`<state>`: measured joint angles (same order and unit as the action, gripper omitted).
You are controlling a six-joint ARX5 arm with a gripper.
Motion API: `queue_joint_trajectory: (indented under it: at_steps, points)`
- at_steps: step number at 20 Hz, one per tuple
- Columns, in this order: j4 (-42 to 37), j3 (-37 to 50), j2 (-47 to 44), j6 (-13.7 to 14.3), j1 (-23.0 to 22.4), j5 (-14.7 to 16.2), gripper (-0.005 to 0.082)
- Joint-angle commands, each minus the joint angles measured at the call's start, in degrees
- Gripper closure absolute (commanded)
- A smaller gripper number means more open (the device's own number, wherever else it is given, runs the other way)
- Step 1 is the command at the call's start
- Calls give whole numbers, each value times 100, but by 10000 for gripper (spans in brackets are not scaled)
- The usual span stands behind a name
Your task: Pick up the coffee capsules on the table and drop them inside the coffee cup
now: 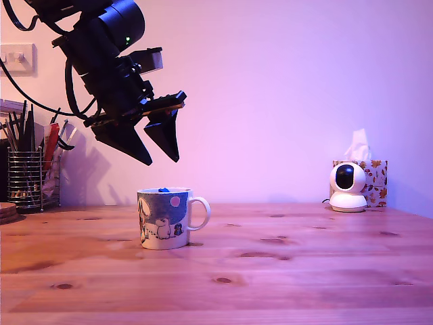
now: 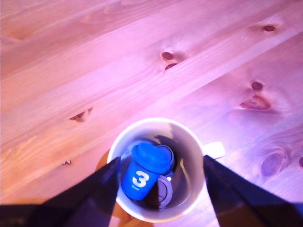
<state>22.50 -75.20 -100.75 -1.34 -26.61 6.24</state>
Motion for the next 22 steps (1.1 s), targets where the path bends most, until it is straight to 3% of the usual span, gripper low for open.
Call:
queue_joint_trajectory:
  at_steps: [1,3,5,7,9,10,18,22]
  points:
    - [-22,-50,-125,-9,-13,17,264]
    - [7,-70,-125,24,-13,35,276]
    - [144,-120,-111,24,-13,35,341]
    - [466,-232,-85,22,-13,35,492]
    - [809,-332,-37,28,-11,33,718]
    - [931,-337,26,37,-13,31,790]
    - [1799,-330,1113,31,-17,33,793]
    - [1860,-70,1880,22,-20,35,793]
